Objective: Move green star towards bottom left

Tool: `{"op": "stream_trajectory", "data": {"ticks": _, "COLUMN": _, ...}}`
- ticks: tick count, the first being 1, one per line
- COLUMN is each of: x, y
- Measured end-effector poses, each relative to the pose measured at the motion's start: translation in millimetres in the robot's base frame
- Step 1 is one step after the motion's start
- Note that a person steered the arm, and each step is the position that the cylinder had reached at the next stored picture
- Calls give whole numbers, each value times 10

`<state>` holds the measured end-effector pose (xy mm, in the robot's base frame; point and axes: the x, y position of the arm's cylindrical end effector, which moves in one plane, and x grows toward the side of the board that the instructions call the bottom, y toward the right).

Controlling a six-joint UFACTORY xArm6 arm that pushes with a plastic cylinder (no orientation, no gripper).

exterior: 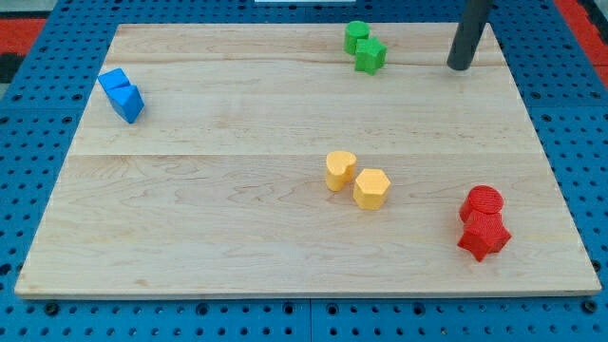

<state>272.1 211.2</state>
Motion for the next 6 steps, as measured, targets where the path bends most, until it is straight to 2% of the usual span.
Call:
{"op": "stream_trajectory", "data": {"ticks": 4, "x": -277, "y": -1371}}
{"op": "stream_trajectory", "data": {"ticks": 6, "x": -183, "y": -1931}}
